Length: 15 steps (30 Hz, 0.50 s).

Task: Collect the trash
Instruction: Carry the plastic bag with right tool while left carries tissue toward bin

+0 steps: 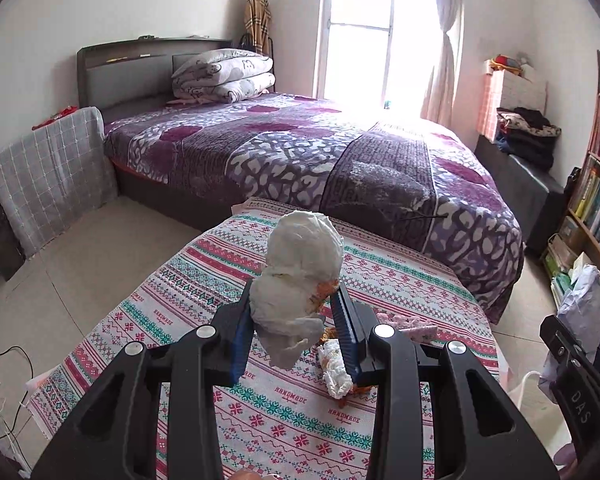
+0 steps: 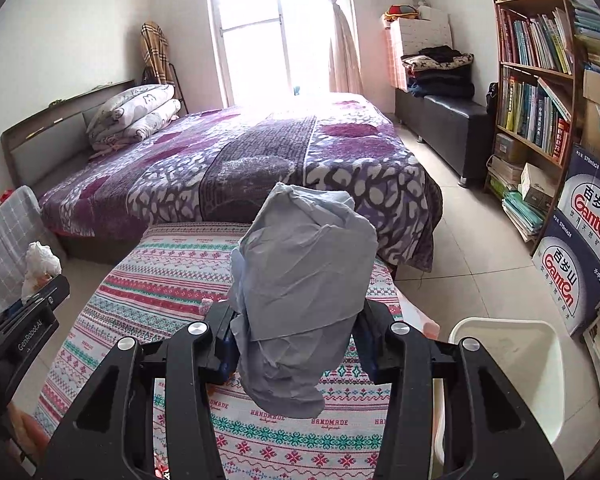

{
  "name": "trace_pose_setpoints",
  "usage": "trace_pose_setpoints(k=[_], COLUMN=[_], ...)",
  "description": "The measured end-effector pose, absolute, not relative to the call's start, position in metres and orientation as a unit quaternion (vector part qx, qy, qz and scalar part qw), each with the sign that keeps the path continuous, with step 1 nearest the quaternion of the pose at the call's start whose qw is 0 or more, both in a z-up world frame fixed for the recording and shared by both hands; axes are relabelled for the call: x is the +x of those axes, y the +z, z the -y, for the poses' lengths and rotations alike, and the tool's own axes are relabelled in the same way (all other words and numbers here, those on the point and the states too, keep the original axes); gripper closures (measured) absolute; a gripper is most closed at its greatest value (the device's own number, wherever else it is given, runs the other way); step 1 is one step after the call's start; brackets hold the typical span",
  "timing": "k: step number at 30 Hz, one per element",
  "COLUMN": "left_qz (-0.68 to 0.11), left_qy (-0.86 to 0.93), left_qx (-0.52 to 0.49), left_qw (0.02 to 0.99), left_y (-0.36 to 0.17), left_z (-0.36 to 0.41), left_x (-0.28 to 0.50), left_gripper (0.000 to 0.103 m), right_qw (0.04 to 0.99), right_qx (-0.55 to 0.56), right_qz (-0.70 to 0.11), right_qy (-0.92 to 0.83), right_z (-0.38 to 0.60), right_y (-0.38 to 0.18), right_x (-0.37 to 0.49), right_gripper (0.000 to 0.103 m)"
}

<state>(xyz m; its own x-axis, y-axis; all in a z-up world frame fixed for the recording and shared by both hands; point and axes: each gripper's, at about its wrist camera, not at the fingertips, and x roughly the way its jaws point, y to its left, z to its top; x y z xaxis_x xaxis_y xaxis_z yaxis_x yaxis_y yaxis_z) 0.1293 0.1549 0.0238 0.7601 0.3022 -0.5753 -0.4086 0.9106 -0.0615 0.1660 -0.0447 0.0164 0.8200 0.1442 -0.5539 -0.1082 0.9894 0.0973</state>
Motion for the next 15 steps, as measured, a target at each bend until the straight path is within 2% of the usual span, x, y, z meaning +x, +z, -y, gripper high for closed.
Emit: trace_pose_setpoints(k=[15], left_qz=[-0.290], left_qy=[0.154], left_qx=[-0.079], left_qw=[0.941], left_y=[0.026], left_z=[-0.113], left_x=[0.138], left_gripper=[0.066], right_qw=[0.956], right_qx=[0.050], right_qz=[-0.289], right_qy=[0.024], right_z=[0.093], right_y=[0.019], right_x=[0.166], right_gripper=[0.058])
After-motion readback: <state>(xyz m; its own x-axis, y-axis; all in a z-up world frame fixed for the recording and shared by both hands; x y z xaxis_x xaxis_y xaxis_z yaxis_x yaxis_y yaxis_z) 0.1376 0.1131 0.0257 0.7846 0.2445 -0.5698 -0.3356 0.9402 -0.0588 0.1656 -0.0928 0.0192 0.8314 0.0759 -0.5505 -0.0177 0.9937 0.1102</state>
